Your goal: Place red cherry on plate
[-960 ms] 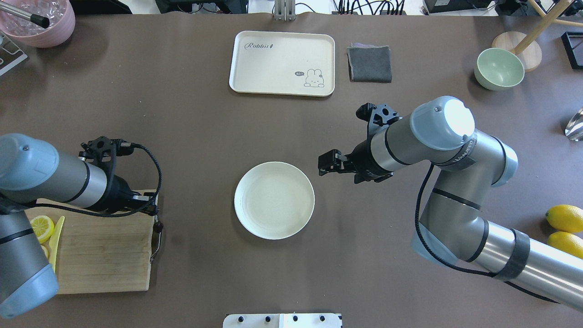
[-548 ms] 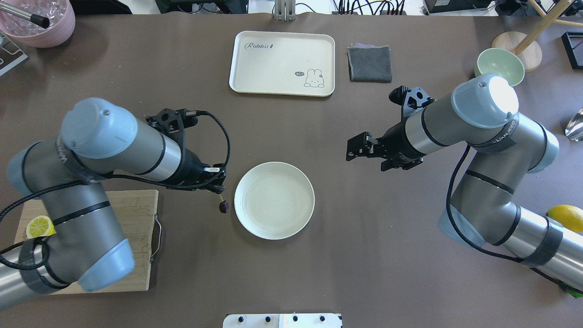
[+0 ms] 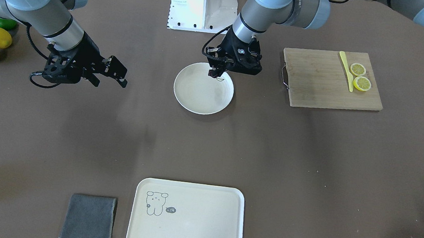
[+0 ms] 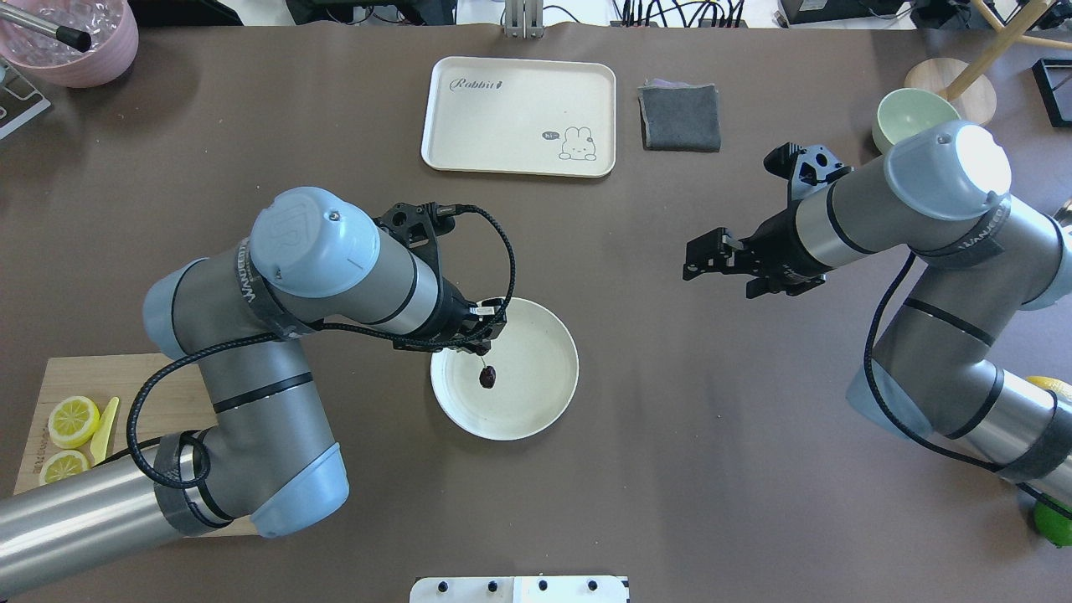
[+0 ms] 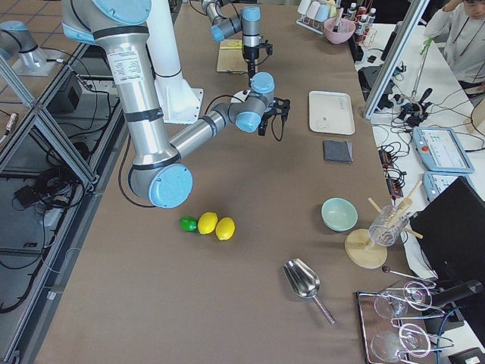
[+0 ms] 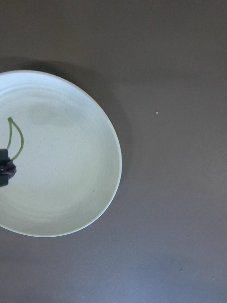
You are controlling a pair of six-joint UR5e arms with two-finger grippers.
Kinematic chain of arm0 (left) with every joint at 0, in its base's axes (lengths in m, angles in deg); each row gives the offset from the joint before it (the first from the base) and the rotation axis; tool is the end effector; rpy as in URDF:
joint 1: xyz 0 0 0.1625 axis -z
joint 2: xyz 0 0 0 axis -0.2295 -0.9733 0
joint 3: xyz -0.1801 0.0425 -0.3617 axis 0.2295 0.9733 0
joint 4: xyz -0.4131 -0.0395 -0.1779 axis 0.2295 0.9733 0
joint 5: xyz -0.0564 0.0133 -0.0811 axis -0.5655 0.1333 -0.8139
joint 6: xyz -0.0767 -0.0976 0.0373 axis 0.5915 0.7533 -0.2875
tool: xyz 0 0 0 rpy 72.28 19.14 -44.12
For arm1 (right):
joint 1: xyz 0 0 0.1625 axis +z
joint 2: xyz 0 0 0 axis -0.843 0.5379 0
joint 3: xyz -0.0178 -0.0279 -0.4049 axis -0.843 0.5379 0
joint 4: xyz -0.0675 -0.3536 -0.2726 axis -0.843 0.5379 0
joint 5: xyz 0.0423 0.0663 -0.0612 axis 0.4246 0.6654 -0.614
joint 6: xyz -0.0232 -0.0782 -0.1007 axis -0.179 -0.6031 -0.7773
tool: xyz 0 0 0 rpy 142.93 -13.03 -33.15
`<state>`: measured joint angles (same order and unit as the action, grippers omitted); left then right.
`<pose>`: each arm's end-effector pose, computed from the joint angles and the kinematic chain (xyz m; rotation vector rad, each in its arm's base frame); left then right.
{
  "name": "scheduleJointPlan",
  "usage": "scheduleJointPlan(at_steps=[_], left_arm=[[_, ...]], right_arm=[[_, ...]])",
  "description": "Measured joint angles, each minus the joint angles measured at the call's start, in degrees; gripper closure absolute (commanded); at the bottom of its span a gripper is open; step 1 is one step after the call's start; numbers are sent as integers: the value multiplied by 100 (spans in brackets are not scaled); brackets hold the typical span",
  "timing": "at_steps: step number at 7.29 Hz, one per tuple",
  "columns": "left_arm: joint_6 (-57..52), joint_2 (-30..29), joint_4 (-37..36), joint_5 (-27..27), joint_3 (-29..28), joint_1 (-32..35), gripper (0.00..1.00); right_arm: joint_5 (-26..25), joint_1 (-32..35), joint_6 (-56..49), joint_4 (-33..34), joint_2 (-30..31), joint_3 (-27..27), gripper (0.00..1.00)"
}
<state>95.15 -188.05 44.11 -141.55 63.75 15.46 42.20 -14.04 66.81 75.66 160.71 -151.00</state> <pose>0.5545 -0.4008 0.1469 -0.0067 1.1121 -0.1403 -0.4094 -0.4759 0.3201 0.0184 -1.0898 0.1716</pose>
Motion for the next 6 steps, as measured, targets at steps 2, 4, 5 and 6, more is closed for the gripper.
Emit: scheduleJointPlan(at_steps=[2, 4, 5, 6], left_arm=[[7, -33, 116, 39, -63, 33, 3], [-60, 132, 98, -33, -56, 377, 3], [-372, 348, 46, -203, -50, 703, 3], [-1049, 724, 19, -435, -12, 1116, 3]], right_arm=[[10, 141, -418, -1, 222, -5, 0], [102, 329, -831, 27, 397, -1, 0], [206, 503, -1128, 36, 517, 9, 0], [339, 737, -1515, 53, 637, 32, 0]])
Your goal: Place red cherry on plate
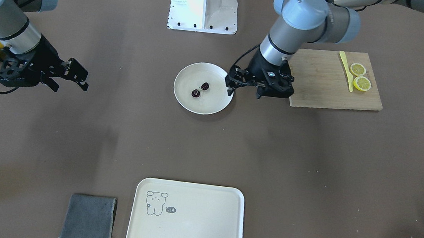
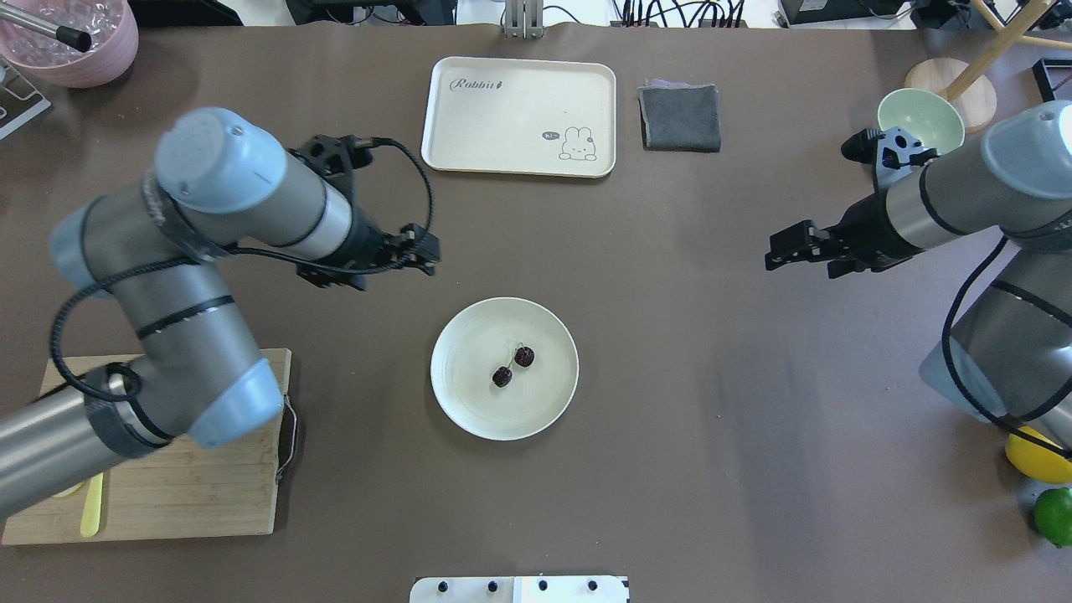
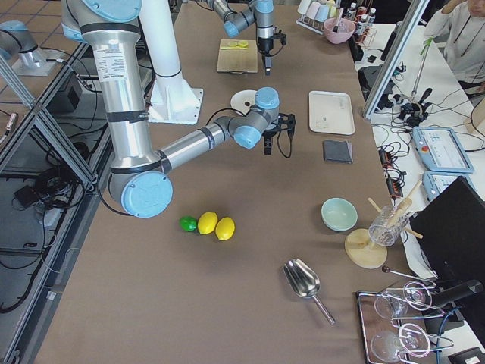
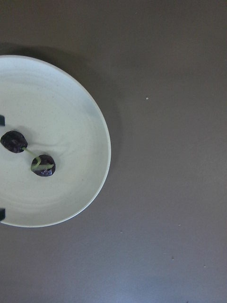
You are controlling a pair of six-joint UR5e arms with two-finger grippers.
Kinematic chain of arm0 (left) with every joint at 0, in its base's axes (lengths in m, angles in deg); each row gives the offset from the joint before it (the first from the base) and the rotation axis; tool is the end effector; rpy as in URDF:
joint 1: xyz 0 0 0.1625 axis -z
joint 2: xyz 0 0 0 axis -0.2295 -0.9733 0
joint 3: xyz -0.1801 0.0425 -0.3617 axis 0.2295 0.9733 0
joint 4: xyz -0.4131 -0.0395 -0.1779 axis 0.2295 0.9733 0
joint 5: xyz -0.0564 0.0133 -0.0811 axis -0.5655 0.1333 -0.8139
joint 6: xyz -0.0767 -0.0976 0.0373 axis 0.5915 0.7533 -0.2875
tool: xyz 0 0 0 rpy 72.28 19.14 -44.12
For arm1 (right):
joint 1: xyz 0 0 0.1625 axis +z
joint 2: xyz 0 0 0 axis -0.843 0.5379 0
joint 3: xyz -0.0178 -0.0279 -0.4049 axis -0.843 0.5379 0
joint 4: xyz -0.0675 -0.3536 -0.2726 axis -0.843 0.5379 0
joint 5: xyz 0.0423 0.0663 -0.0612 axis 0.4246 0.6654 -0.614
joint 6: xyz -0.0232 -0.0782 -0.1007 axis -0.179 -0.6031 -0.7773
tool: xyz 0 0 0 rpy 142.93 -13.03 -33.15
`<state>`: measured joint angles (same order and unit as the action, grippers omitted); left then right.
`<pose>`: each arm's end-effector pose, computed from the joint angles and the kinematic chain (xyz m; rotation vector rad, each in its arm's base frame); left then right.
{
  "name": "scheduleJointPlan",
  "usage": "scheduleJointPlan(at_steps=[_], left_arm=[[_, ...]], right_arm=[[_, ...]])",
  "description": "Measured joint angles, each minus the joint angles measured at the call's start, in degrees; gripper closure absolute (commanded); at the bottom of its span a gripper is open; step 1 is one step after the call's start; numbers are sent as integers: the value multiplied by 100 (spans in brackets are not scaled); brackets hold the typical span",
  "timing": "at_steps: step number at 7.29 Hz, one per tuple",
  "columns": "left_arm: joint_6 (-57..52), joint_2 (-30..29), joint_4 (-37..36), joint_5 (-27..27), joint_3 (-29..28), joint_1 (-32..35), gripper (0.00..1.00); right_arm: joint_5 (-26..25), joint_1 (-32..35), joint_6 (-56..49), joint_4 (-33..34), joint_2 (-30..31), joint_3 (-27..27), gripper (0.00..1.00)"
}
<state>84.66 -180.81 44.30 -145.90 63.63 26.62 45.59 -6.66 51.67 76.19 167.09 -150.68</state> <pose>0.4675 -0.4897 0.2307 0.0721 1.0179 -0.1455 -0.3349 -0.5022 0.3902 0.0975 -1.0103 0.0646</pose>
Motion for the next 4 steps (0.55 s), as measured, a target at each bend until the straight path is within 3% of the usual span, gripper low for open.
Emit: scheduleJointPlan(at_steps=[4], left_arm=[[-4449, 2089, -18, -1179, -25, 2478, 3]], right_arm=[[401, 1262, -2321, 836, 414, 55, 0]])
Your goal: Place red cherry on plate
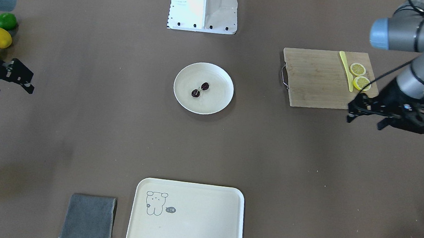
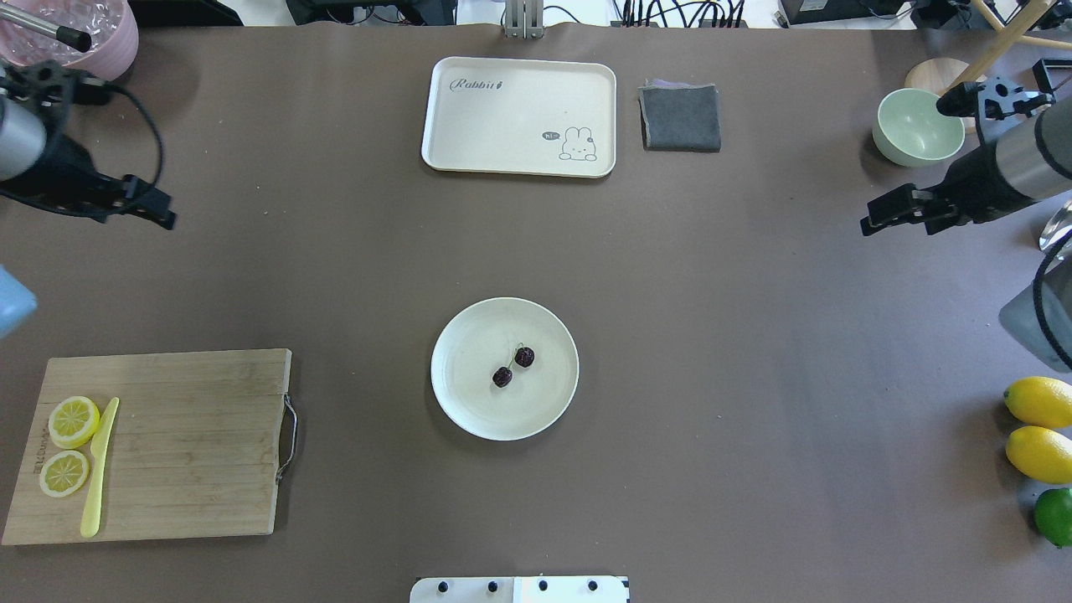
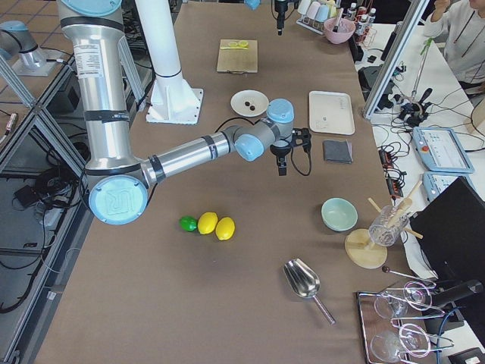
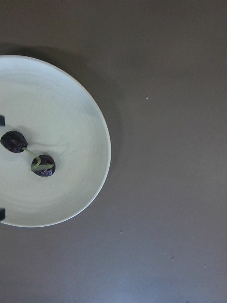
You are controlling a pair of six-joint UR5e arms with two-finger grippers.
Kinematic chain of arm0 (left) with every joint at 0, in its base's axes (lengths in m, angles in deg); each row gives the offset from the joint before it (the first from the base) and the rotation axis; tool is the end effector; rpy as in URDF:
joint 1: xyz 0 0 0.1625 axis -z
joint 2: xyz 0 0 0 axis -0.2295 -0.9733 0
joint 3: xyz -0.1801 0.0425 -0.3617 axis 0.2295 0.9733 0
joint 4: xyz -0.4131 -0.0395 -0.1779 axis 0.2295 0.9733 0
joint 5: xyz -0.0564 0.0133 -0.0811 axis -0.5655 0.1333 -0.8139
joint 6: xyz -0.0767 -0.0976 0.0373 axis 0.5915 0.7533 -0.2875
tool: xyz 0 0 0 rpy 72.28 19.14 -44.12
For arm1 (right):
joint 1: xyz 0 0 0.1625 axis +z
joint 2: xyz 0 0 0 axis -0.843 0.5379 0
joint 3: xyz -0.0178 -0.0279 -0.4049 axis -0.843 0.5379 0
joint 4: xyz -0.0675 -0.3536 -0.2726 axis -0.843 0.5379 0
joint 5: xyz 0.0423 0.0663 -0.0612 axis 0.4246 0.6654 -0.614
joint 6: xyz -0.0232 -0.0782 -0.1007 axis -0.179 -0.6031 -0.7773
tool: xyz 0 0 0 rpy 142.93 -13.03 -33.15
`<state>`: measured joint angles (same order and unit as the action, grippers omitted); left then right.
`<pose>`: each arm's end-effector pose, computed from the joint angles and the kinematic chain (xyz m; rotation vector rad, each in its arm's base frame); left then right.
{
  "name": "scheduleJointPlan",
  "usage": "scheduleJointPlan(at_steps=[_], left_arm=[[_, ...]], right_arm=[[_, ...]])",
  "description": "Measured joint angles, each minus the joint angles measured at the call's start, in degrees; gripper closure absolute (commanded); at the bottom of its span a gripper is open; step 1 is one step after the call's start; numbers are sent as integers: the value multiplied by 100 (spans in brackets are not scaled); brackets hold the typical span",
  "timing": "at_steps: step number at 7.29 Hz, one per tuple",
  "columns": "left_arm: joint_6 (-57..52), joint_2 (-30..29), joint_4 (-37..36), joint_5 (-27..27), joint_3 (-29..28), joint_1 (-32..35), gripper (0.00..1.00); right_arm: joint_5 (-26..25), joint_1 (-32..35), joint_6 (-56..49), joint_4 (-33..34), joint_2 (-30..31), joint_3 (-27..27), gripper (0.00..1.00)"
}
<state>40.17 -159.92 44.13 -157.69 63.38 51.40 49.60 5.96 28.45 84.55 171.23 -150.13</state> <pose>0.2071 -0.5623 0.4571 0.2024 0.8250 0.1408 -0.2136 -0.5401 0.4549 0.1681 -0.8870 -0.0525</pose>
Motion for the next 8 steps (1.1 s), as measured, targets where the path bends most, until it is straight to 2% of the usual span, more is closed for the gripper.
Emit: scheduleJointPlan(at_steps=[2, 4, 5, 6, 8], left_arm=[[-1877, 659, 0, -71, -323, 1086, 3], [-3341, 744, -45, -90, -1026, 1931, 3], [-3623, 668, -261, -261, -1240, 2277, 3], [-3749, 547, -700, -662, -1323, 2608, 3], [-3908, 347, -1397, -1195, -1327, 3031, 3]], right_arm=[[399, 884, -1475, 134, 620, 46, 0], [518, 1430, -2320, 193, 979, 176, 0], [513, 1544, -2508, 207, 1085, 210, 0], [501, 1604, -2590, 221, 1137, 231, 0], [481, 1627, -2626, 230, 1130, 320, 0]])
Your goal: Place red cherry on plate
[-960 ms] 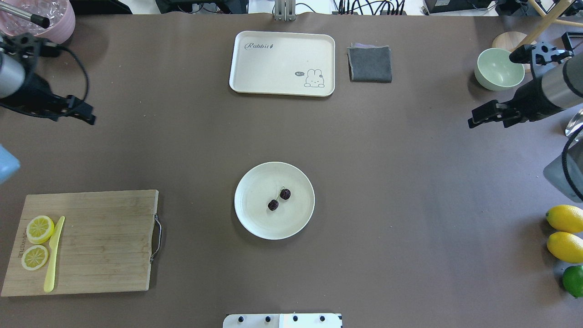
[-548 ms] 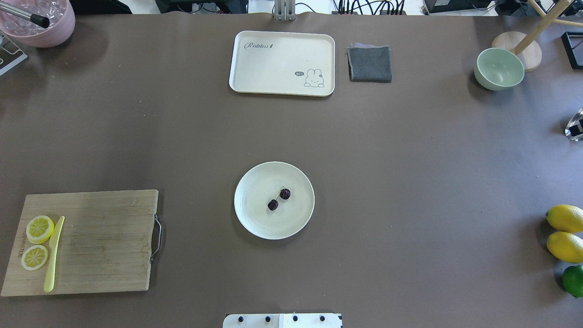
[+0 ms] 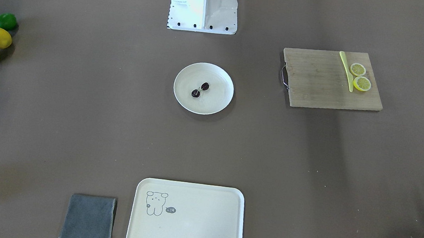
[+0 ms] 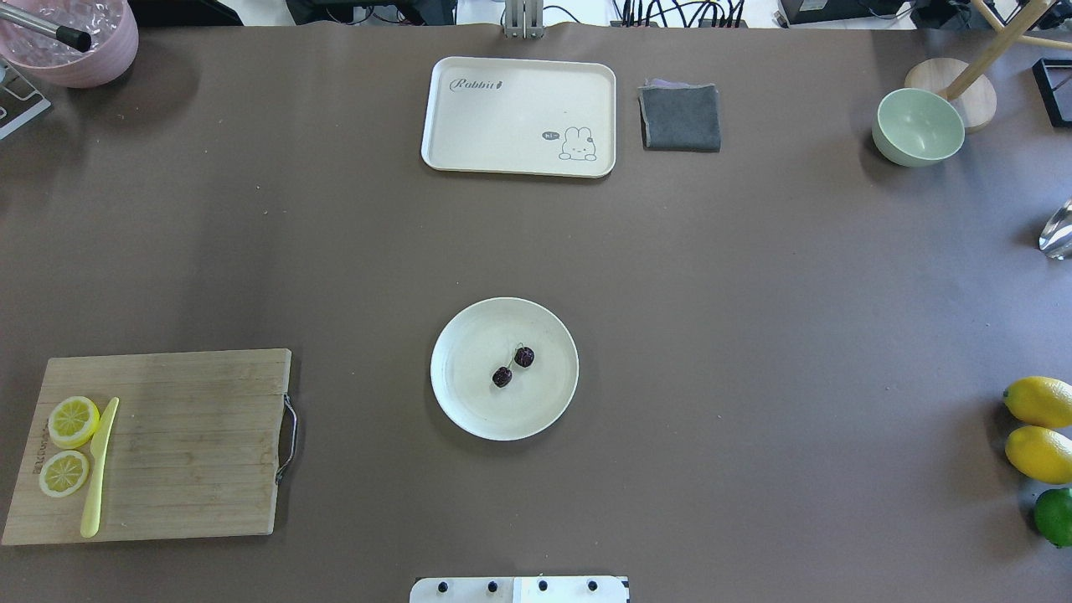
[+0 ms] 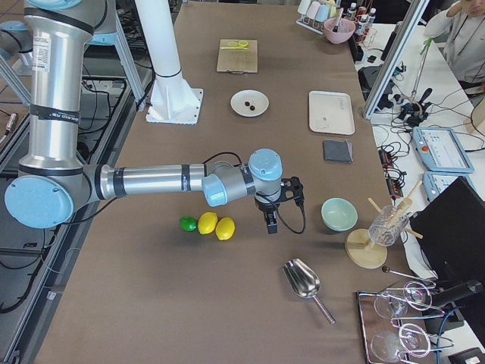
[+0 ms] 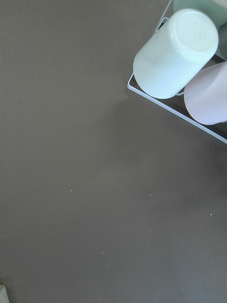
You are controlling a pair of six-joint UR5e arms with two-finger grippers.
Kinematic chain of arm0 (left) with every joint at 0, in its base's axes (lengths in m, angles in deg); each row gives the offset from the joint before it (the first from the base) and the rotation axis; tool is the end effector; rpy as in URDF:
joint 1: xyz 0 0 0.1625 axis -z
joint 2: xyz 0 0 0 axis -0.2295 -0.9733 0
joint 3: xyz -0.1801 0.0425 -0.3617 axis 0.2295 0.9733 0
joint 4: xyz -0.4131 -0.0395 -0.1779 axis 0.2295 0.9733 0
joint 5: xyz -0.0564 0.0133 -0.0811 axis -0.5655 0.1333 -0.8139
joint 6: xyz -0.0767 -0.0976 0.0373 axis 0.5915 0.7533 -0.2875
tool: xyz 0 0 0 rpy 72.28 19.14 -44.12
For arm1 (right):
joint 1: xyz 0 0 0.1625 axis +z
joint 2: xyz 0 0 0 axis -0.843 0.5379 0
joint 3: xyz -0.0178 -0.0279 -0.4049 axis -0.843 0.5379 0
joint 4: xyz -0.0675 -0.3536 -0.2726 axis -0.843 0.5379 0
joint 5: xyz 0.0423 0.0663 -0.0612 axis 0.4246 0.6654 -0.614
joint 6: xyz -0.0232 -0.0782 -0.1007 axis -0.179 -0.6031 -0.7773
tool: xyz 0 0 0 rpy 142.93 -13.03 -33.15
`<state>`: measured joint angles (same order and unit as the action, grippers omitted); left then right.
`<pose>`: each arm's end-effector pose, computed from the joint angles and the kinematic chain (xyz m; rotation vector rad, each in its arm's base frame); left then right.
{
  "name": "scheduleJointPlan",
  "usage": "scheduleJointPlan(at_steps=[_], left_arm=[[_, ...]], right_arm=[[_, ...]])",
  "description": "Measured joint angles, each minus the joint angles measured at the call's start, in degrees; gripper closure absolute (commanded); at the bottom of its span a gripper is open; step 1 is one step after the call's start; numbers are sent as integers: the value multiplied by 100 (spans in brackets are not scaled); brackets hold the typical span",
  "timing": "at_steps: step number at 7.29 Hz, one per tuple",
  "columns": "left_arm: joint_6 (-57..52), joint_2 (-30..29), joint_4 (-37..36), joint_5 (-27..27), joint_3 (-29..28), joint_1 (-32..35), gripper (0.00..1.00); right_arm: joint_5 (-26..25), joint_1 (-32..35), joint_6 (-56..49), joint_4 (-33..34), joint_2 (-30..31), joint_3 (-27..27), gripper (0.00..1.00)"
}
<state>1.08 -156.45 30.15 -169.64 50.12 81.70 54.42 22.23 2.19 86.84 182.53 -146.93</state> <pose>-0.0823 -0.5540 0.6307 0.1554 0.8594 0.1108 -0.0484 -0.5041 0.5922 0.1812 -0.8141 -0.1281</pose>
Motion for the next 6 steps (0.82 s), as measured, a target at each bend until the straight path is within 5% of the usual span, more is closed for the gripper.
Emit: scheduleJointPlan(at_steps=[3, 6], left_arm=[[-87, -133, -809, -14, 262, 96, 3], [-78, 699, -181, 160, 704, 49, 2]], right_arm=[[46, 20, 3, 11, -36, 67, 0], [142, 271, -84, 643, -303, 59, 0]])
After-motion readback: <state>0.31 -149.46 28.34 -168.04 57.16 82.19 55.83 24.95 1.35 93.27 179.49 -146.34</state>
